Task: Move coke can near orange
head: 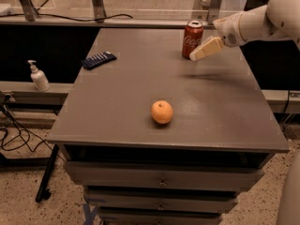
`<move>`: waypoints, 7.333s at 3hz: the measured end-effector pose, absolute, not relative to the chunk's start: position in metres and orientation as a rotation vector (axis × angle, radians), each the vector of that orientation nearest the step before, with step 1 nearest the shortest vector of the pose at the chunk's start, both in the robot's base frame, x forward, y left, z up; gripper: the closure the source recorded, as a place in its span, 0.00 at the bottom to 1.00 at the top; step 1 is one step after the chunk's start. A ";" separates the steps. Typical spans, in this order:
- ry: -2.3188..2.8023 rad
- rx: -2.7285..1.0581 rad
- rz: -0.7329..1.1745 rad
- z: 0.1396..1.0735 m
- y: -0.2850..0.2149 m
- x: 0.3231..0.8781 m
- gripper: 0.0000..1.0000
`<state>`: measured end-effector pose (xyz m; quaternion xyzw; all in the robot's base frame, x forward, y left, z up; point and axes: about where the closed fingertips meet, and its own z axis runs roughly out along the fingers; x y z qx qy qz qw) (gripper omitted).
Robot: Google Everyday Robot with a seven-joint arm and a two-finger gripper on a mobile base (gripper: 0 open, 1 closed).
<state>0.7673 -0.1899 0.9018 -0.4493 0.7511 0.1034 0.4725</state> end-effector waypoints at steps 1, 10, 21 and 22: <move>1.815 -0.989 0.331 0.892 -0.190 0.793 0.00; 1.730 -1.060 0.722 0.892 -0.205 0.585 1.00; 1.637 -1.352 1.016 0.865 -0.102 0.525 0.36; 1.615 -1.388 1.042 0.863 -0.102 0.525 0.13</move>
Offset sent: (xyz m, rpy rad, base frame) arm 0.0664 0.0086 -0.0049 0.4039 0.0600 -0.0706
